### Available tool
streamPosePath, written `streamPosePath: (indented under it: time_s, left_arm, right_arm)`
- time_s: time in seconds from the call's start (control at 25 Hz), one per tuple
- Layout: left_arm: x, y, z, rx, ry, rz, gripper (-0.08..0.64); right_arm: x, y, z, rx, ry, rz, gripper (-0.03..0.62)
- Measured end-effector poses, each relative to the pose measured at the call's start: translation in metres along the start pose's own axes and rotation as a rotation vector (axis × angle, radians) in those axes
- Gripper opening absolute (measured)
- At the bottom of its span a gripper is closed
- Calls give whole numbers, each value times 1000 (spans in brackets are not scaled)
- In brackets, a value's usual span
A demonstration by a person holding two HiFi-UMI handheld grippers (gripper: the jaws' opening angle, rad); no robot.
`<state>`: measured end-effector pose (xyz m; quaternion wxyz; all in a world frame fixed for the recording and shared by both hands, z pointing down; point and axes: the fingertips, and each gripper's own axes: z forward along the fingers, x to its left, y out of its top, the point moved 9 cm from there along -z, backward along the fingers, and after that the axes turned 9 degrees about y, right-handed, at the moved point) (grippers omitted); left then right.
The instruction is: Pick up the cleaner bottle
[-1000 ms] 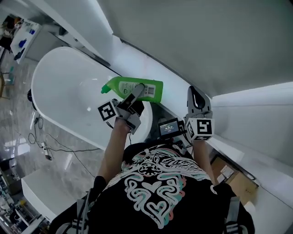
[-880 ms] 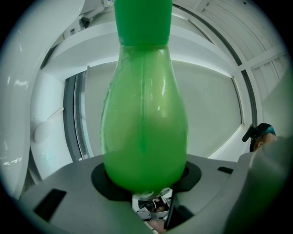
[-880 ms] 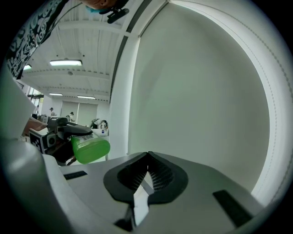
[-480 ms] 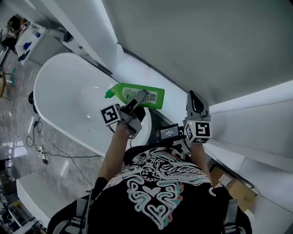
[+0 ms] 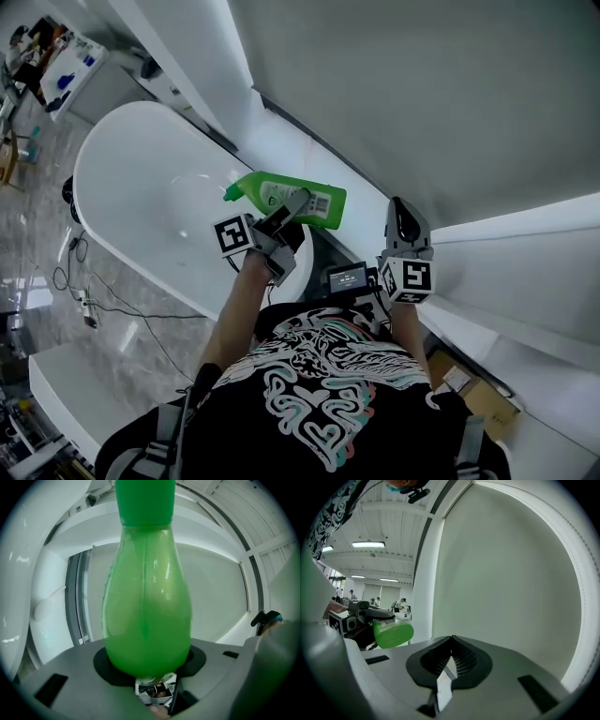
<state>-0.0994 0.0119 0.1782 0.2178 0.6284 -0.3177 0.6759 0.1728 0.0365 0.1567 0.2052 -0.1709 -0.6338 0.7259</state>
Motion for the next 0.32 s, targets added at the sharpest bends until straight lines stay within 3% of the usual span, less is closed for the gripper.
streamPosePath:
  time_s: [0.32]
  left_arm:
    - [2,-2,-1,-1,-1,-2,199]
  right_arm:
    - [-1,-4,-2,-20,0,6,26]
